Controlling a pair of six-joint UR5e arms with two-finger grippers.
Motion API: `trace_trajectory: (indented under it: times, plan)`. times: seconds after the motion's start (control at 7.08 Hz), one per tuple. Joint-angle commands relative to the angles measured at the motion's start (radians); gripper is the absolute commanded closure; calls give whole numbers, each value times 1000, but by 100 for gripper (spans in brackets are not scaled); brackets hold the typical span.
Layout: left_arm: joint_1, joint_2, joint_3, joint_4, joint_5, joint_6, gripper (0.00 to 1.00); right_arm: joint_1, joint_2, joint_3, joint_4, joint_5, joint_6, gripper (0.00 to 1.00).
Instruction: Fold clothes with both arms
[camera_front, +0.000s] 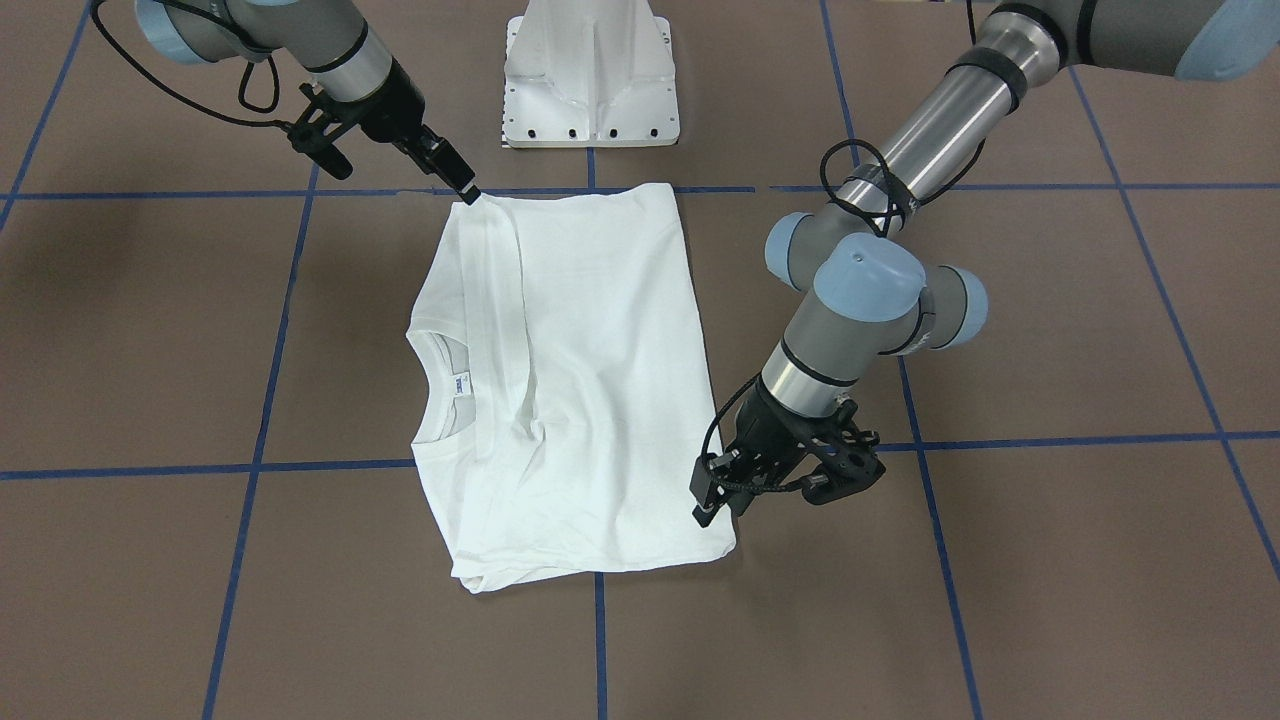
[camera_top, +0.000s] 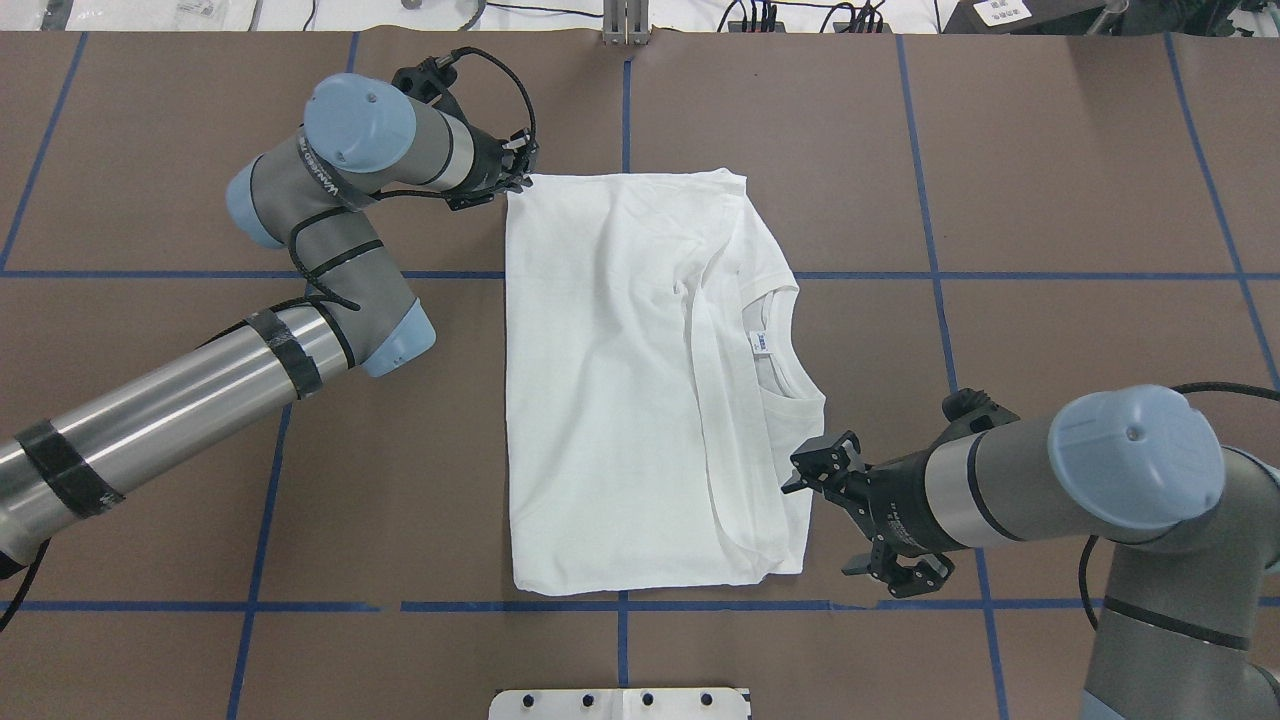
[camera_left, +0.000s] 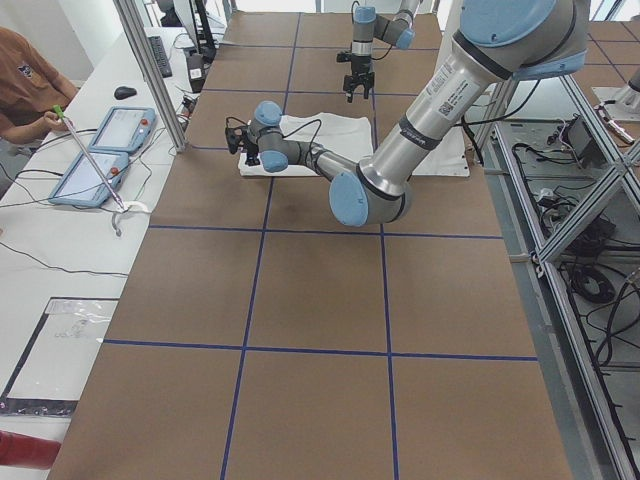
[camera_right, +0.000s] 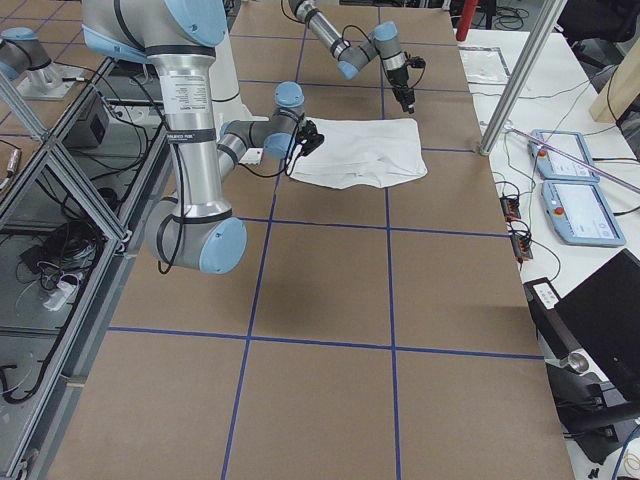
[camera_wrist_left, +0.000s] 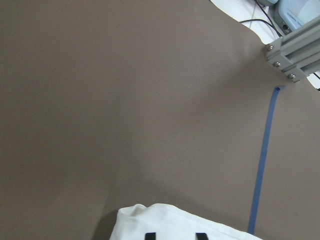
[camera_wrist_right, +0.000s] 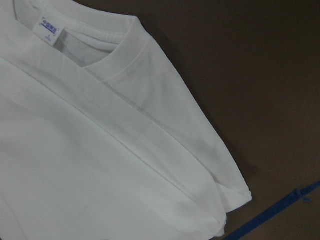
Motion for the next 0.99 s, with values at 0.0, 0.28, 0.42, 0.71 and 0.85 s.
trace_trajectory:
  times: [0.0, 0.28, 0.42, 0.71, 0.85]
  plan:
    - [-42, 142, -194, 4, -115, 8, 35, -46, 138, -15, -271, -49, -313, 0]
    - [-50, 178, -226, 5, -118, 11, 35, -121, 198, -47, -430, -199, -700, 0]
    - [-50, 179, -227, 5, -118, 11, 35, -126, 229, -70, -485, -228, -809, 0]
    - [-50, 199, -234, 2, -118, 11, 35, -161, 286, -107, -599, -313, -976, 0]
    - [-50, 201, -235, 2, -118, 11, 35, -174, 304, -133, -616, -347, -1021, 0]
